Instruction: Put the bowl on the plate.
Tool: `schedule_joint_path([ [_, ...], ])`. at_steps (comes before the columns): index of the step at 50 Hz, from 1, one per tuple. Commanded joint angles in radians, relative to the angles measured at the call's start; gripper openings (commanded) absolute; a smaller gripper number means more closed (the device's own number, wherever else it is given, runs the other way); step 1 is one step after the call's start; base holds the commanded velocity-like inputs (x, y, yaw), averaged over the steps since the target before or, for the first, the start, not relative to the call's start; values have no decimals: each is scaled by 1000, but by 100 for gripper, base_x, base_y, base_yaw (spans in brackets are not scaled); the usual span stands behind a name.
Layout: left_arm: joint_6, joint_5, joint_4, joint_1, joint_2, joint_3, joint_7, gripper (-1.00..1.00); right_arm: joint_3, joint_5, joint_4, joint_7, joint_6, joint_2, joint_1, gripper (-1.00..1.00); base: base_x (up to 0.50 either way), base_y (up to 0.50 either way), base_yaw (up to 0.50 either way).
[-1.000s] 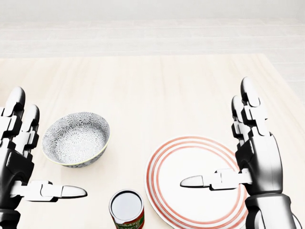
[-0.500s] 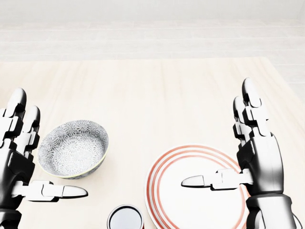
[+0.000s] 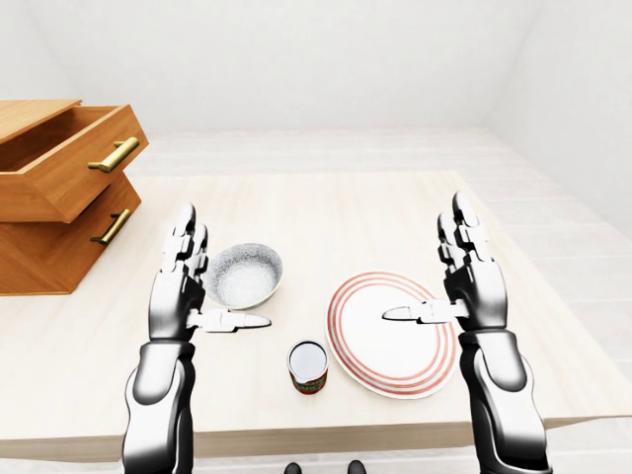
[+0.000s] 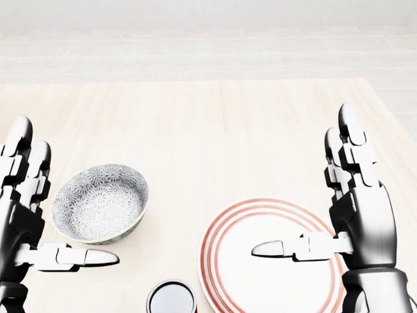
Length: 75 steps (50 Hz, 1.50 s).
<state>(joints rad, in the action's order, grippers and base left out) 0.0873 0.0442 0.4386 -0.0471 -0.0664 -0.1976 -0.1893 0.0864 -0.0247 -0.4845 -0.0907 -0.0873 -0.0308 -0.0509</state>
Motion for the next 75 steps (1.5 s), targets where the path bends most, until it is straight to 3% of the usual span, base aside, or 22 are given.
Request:
schedule_joint_path([
  [1, 0, -27, -28, 27, -17, -6, 7, 100, 9, 4, -21, -5, 0, -1, -10, 100, 0, 0, 0],
  [16, 0, -129, -87, 125, -87, -41, 26, 100, 20, 8, -52, -14, 0, 3, -34, 100, 0, 0, 0],
  [24, 0, -232, -170, 174, -118, -20, 38, 100, 30, 12, -58, -18, 0, 3, -42, 100, 0, 0, 0],
  [39, 0, -523, -438, 320, -171, 64, 90, 100, 58, 24, -69, -29, 0, 1, -49, 100, 0, 0, 0],
  [47, 0, -601, -653, 415, -193, 69, 148, 100, 64, 42, -91, -33, 0, 4, -45, 100, 0, 0, 0],
  [55, -7, -658, -747, 458, -210, 76, 197, 100, 61, 40, -104, -33, 0, 5, -47, 100, 0, 0, 0],
  [75, 0, -797, -598, 376, -203, 90, 150, 100, 76, 43, -101, -33, 0, -3, -27, 100, 0, 0, 0],
])
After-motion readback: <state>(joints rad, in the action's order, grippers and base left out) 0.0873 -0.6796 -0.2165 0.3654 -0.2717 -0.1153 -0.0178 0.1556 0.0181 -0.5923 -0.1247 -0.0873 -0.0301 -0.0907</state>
